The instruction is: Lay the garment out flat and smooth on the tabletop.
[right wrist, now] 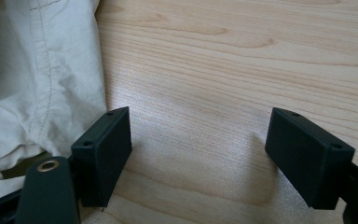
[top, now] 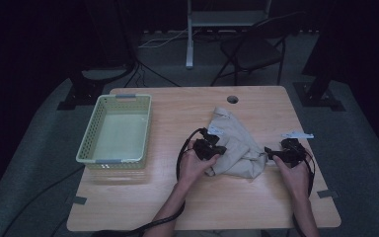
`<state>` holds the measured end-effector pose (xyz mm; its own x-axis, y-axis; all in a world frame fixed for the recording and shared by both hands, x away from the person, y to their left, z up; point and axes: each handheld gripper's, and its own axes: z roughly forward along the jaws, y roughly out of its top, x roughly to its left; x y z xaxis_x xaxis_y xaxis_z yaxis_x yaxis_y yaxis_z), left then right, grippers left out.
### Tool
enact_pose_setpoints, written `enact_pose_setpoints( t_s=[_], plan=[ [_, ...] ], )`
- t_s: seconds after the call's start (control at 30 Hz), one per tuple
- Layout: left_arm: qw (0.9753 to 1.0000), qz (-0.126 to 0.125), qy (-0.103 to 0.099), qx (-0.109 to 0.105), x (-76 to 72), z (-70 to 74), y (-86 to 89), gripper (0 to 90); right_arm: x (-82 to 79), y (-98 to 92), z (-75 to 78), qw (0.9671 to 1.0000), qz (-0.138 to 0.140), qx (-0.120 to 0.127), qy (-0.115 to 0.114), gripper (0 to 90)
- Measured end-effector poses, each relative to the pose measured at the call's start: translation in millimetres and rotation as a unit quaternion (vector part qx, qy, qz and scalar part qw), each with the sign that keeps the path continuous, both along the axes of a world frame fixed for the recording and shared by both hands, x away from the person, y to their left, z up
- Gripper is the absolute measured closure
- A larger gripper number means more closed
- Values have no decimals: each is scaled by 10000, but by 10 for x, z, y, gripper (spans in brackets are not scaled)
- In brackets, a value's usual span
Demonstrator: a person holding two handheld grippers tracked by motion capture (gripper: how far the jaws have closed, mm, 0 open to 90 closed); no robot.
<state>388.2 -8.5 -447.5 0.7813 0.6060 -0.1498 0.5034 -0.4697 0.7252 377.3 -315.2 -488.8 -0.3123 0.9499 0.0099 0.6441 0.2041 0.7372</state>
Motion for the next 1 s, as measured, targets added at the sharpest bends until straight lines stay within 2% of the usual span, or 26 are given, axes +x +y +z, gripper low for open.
enact_pose_setpoints(
  t_s=[1.0],
  plan=[
    [9991, 315, -281, -34, 49, 206, 216, 891, -1, 0, 0, 10000, -4, 2, 2, 218]
  ],
)
